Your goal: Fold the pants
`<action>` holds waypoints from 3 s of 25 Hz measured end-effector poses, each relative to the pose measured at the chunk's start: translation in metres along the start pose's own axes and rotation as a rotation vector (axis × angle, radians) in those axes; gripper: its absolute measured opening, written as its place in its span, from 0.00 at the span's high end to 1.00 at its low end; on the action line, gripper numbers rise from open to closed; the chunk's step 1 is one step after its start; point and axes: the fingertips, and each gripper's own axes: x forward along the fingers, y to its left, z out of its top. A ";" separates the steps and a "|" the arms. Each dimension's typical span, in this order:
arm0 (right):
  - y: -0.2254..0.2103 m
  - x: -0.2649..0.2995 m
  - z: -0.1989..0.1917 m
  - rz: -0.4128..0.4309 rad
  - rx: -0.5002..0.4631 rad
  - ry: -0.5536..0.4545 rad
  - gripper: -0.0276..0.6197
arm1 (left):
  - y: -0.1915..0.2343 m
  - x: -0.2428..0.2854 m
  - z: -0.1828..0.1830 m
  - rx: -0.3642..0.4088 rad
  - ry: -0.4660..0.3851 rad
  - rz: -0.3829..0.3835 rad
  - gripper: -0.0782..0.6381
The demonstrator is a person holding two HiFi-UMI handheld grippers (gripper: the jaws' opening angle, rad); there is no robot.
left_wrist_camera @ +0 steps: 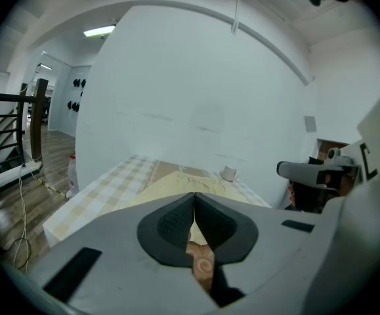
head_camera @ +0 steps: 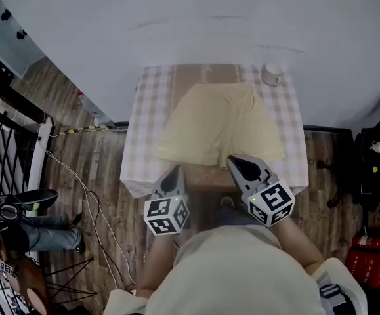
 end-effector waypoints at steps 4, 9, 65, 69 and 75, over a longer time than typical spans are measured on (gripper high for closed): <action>-0.024 0.015 0.003 0.036 0.003 0.008 0.96 | 0.003 0.023 0.006 -0.009 -0.001 0.044 0.88; -0.044 0.035 0.006 0.096 -0.006 0.028 0.96 | 0.013 0.048 0.010 -0.031 -0.003 0.110 0.88; 0.002 0.148 -0.047 0.085 0.052 0.246 0.96 | 0.191 0.100 -0.094 -0.076 0.471 0.237 0.76; -0.001 0.146 -0.047 0.071 0.052 0.243 0.96 | 0.189 0.101 -0.095 -0.076 0.473 0.230 0.78; -0.011 0.138 -0.043 0.074 0.046 0.227 0.96 | 0.180 0.104 -0.090 -0.040 0.459 0.262 0.85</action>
